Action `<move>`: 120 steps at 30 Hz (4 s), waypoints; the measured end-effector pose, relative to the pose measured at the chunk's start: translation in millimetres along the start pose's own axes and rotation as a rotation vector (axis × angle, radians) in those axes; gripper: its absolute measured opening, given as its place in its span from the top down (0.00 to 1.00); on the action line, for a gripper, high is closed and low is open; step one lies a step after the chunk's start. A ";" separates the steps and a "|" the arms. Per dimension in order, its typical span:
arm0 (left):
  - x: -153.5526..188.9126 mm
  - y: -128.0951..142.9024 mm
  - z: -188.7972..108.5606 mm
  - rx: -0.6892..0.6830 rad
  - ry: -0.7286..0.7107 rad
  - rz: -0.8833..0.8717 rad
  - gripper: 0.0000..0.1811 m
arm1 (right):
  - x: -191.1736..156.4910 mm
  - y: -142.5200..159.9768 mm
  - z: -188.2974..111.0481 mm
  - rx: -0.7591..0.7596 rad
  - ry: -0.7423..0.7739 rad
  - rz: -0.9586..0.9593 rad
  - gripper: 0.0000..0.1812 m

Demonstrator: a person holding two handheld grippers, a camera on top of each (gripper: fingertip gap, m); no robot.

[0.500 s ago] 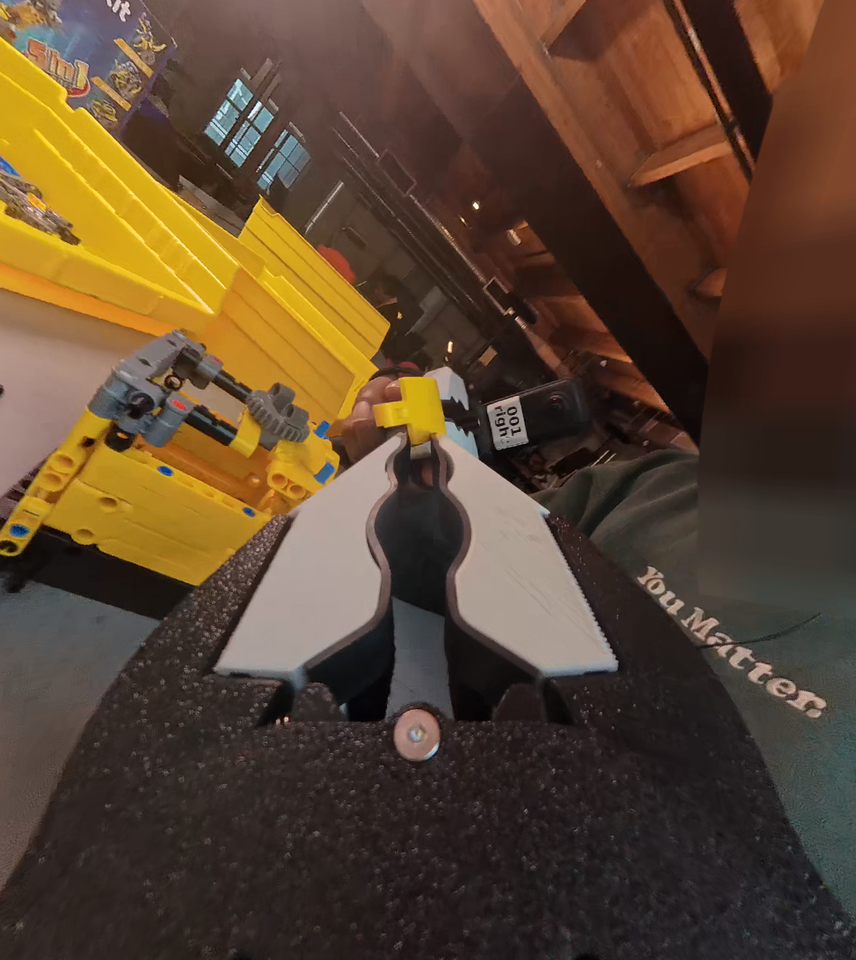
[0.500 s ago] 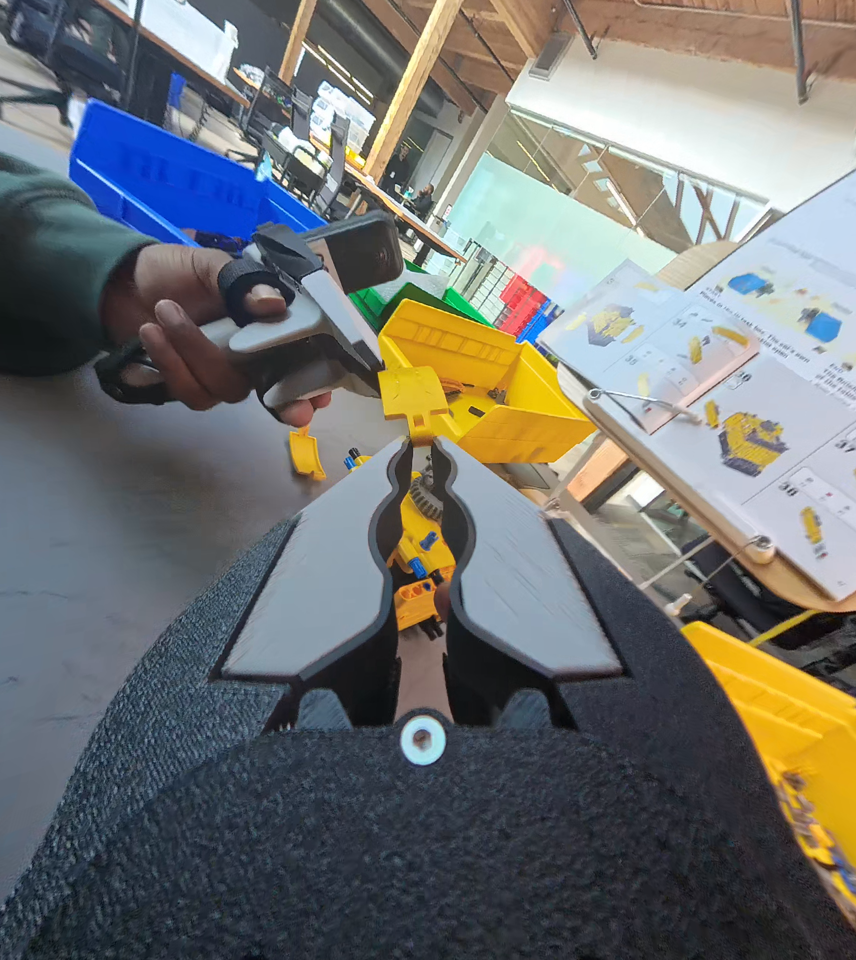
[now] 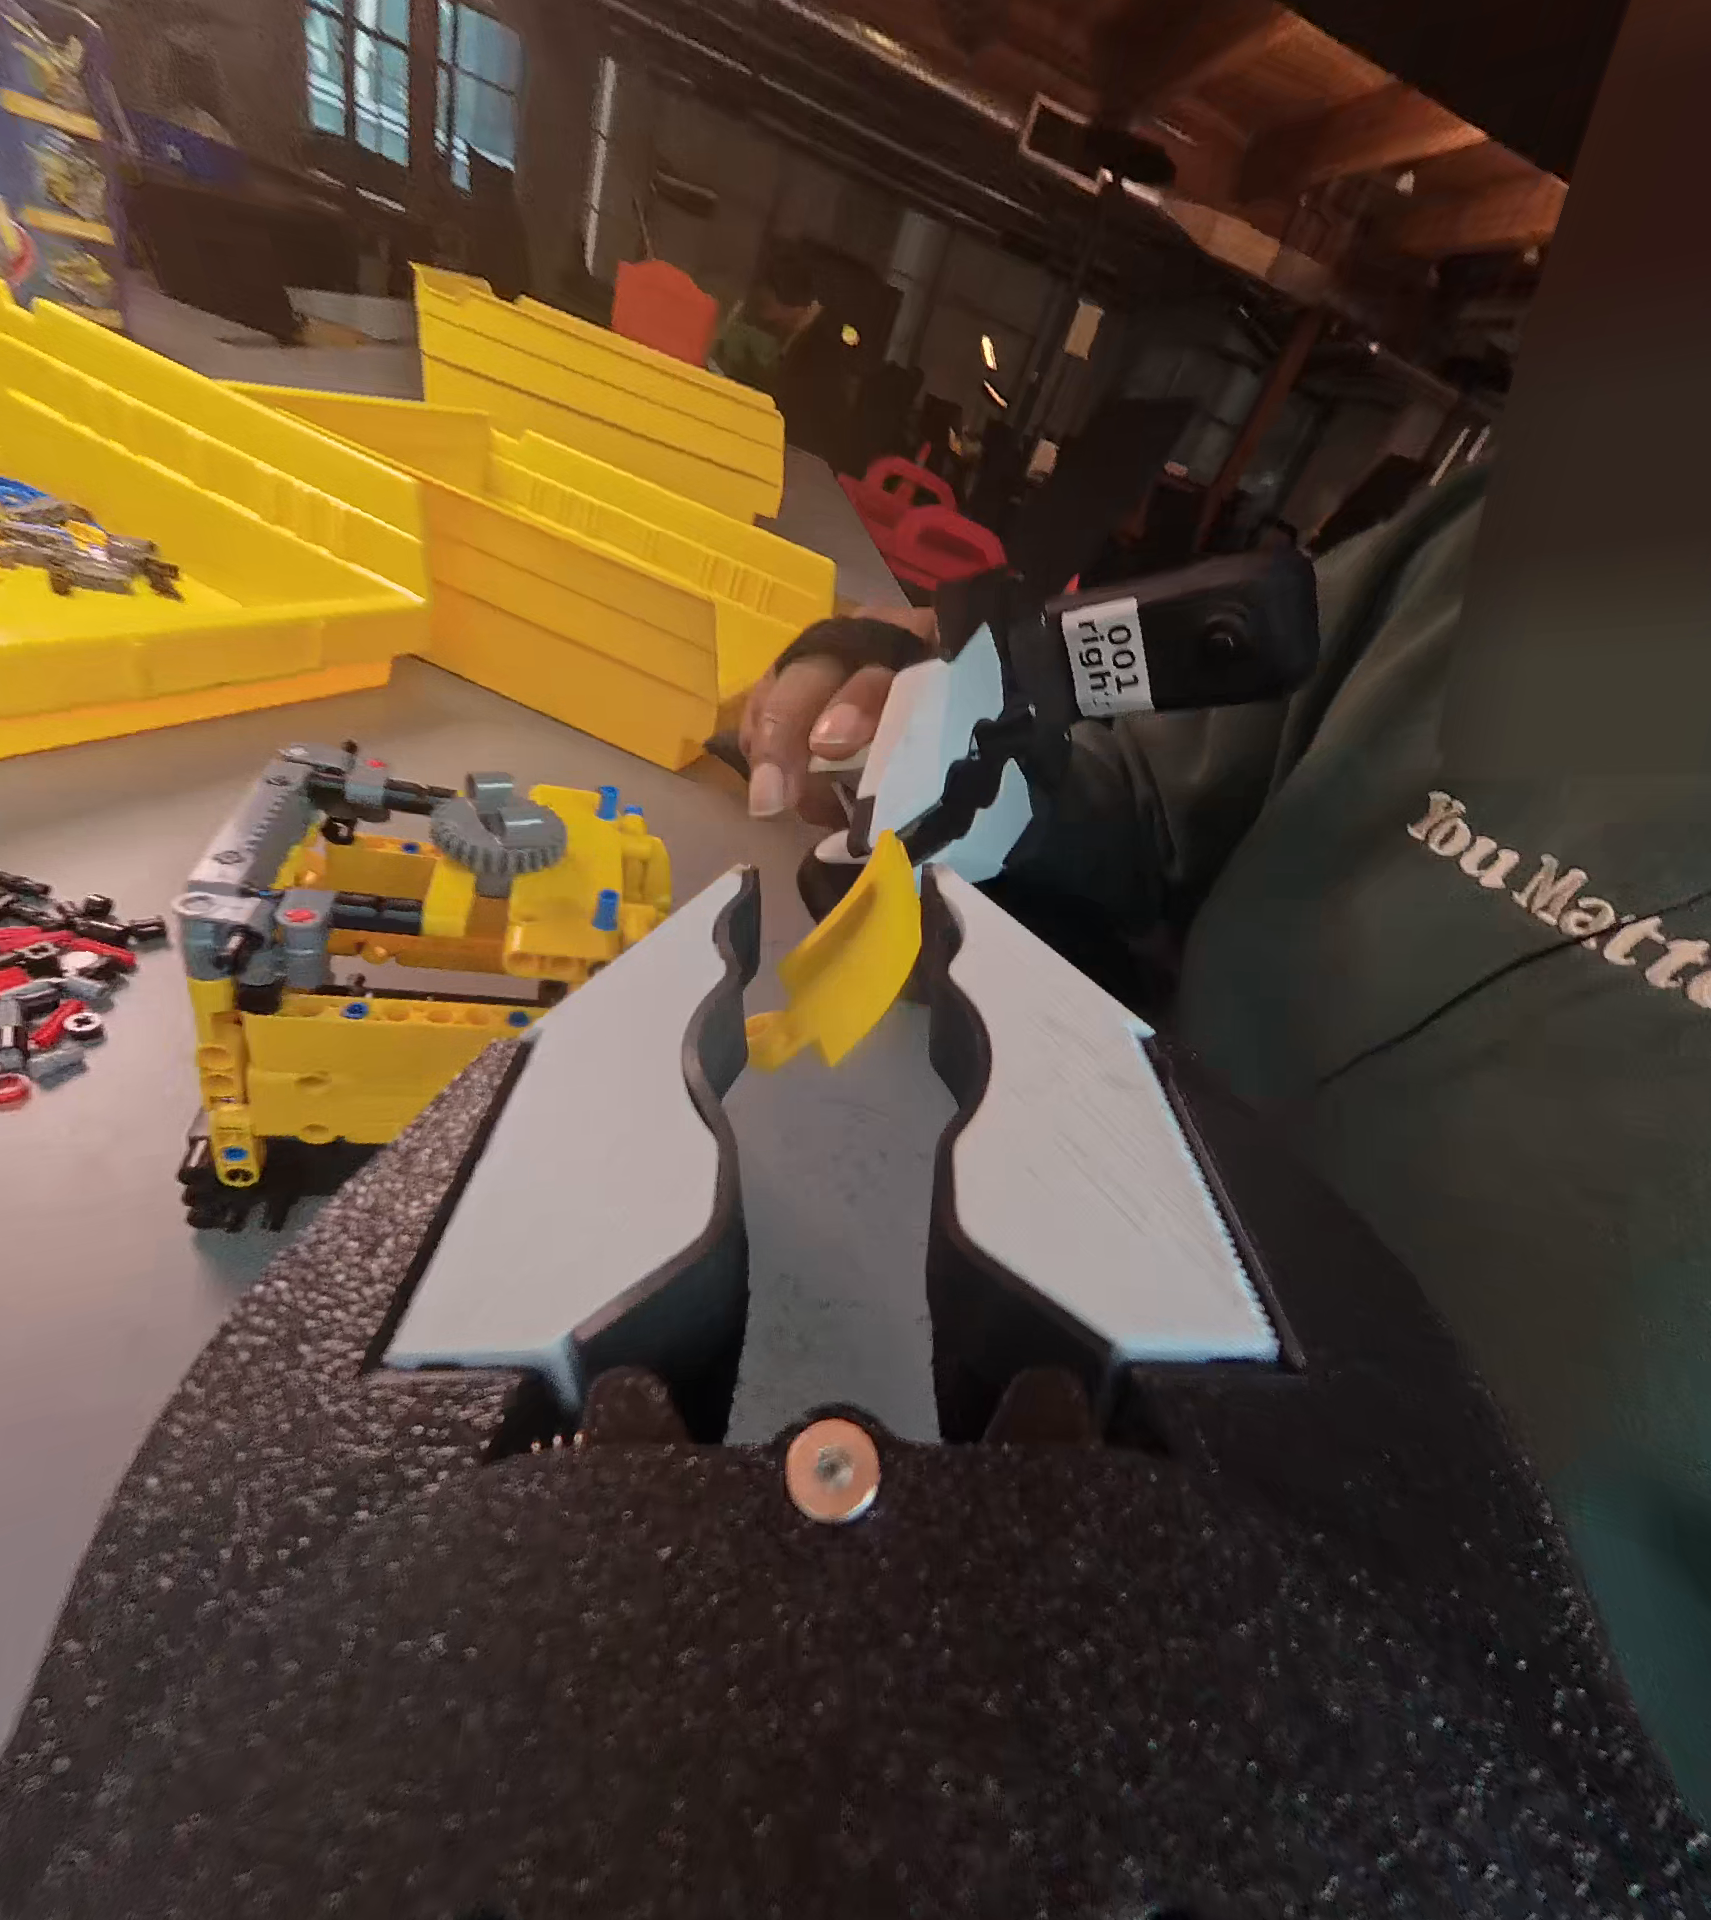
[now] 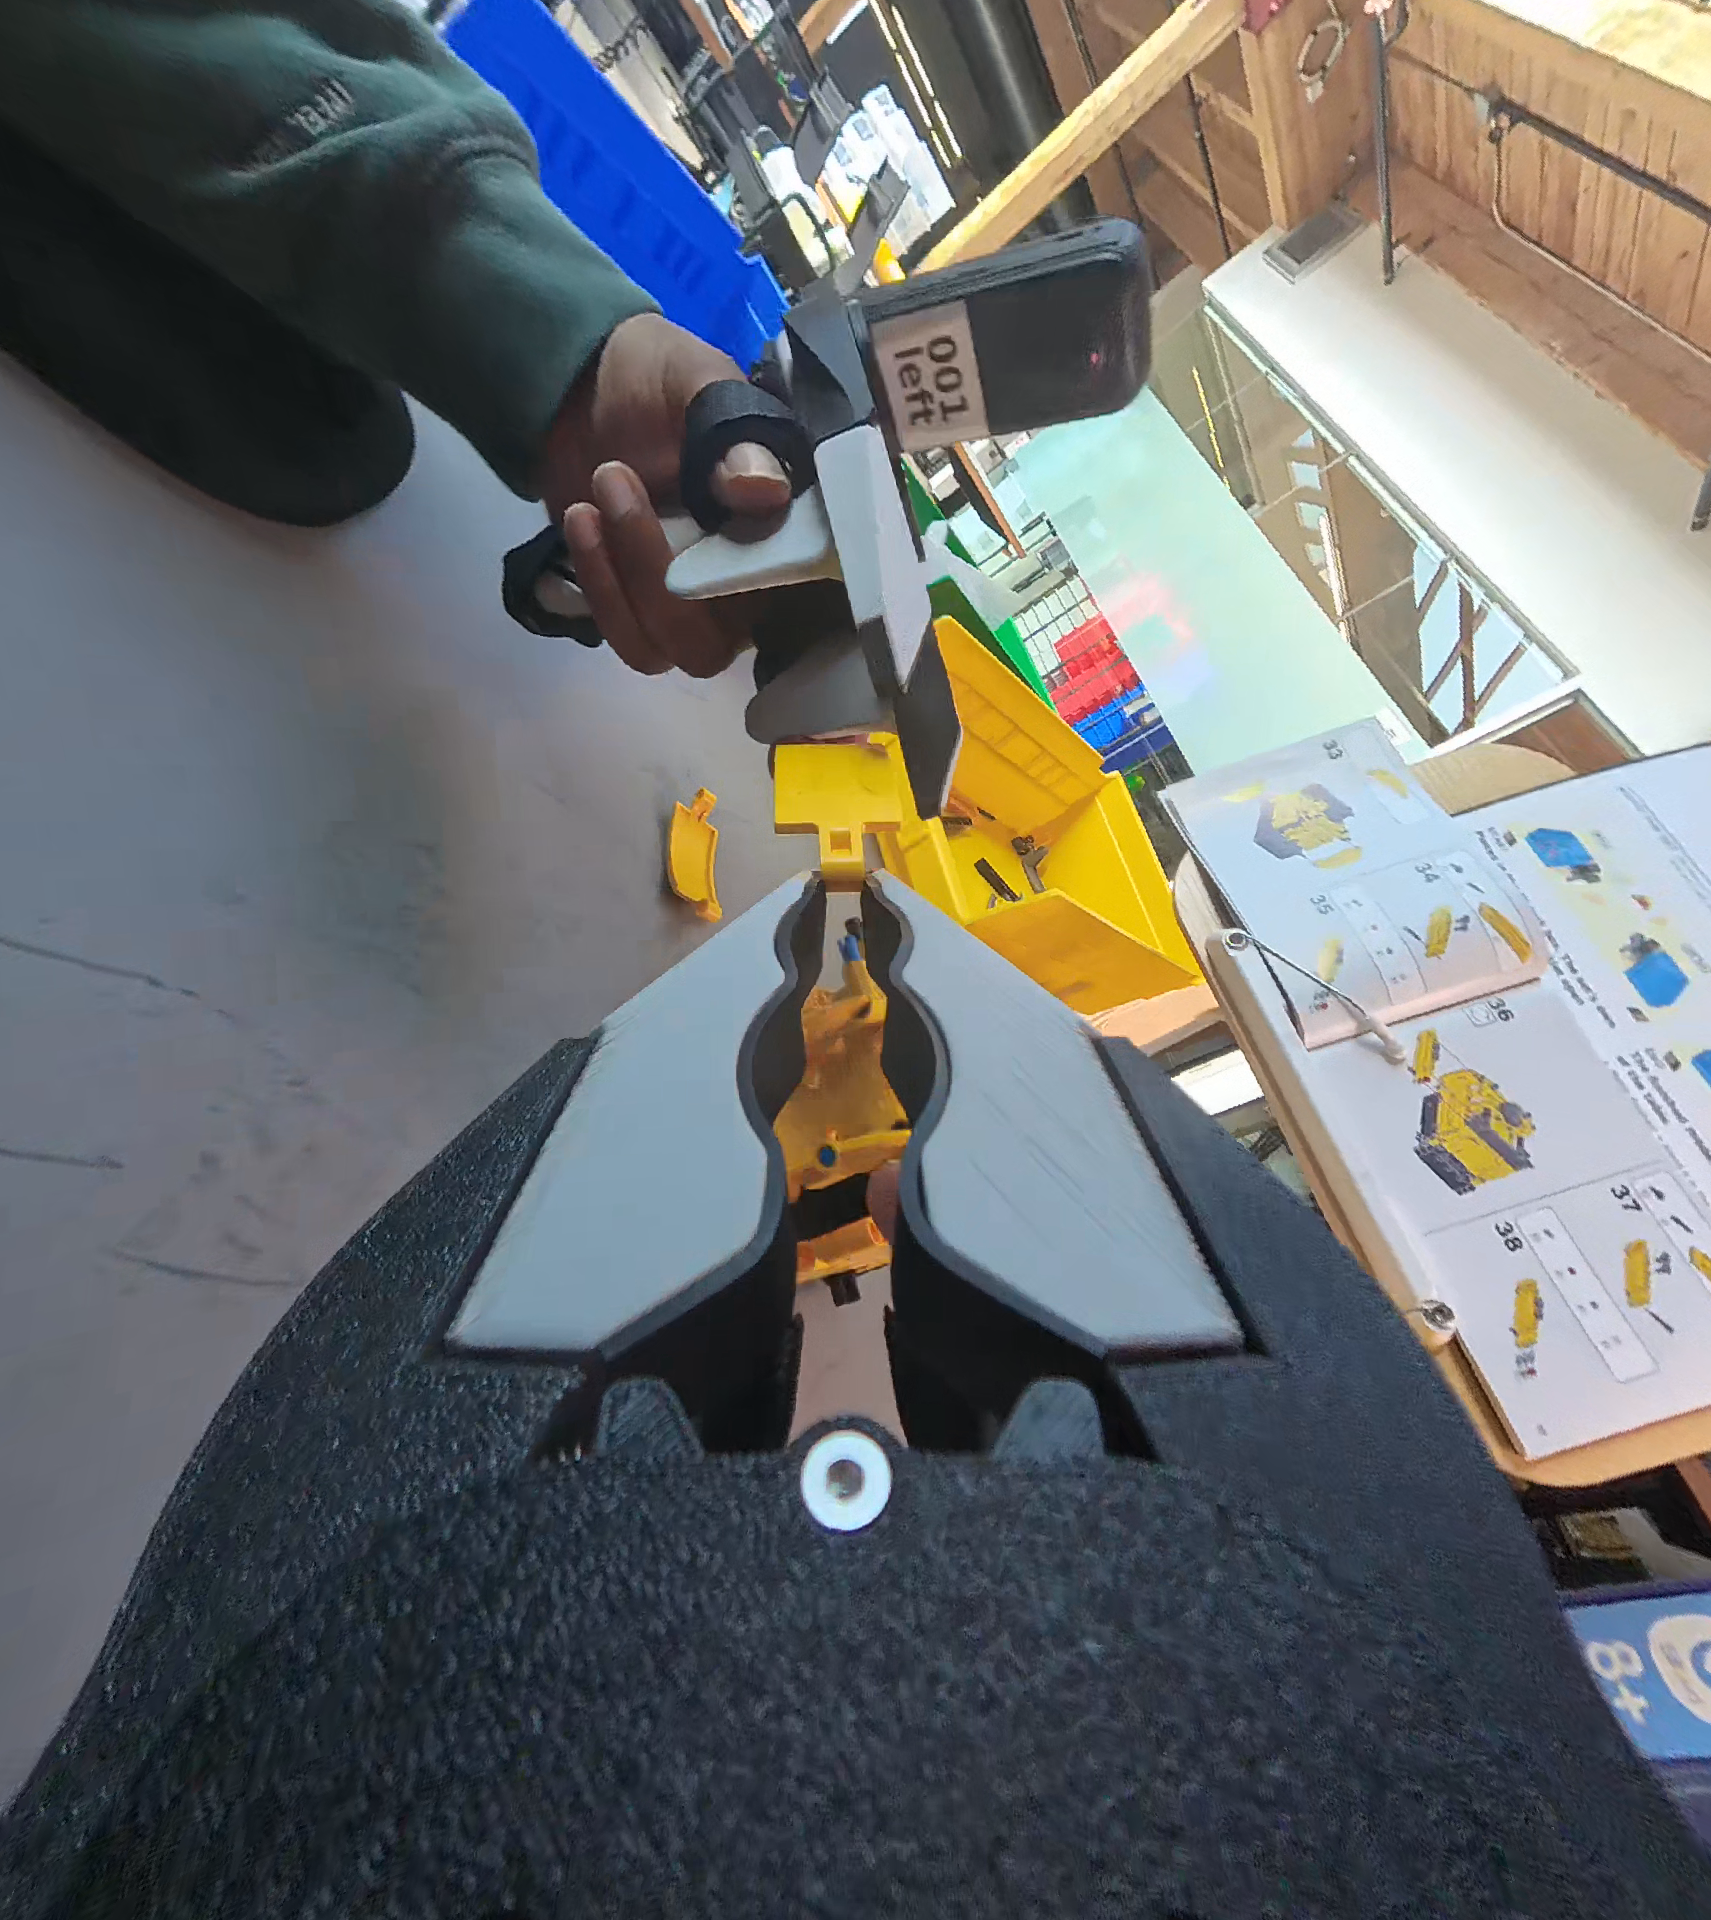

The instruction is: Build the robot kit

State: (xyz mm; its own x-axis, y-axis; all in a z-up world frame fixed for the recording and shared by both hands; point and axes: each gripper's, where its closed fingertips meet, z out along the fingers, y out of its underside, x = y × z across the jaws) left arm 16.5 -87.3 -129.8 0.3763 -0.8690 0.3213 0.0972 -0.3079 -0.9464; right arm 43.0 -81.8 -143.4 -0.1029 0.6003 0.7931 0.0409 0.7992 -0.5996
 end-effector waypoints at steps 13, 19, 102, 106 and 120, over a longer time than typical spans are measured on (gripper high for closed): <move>44.9 12.4 12.8 0.020 0.255 0.036 0.99 | 15.9 -30.6 -11.6 0.262 -0.131 0.587 0.95; 49.8 -6.8 7.6 0.212 0.331 0.011 0.99 | 21.9 -46.4 -14.9 0.343 -0.178 0.748 0.93; -6.9 8.1 22.1 0.054 -0.067 -0.101 0.97 | 3.4 4.1 12.5 0.144 -0.228 0.958 0.98; -17.9 7.4 15.8 0.052 -0.121 -0.132 0.97 | 9.9 8.7 11.3 0.141 -0.191 0.952 0.97; -45.2 19.9 2.8 0.032 -0.192 -0.328 0.97 | 28.1 54.8 6.3 -0.179 -0.253 0.480 0.88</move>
State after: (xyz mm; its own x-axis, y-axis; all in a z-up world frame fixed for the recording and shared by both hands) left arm 4.0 -53.1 -163.3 0.4862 -0.6371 0.5981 0.2683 -0.5426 -0.7960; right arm 36.1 -21.3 -154.7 -0.2655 0.8890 0.3730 0.3075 0.4448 -0.8412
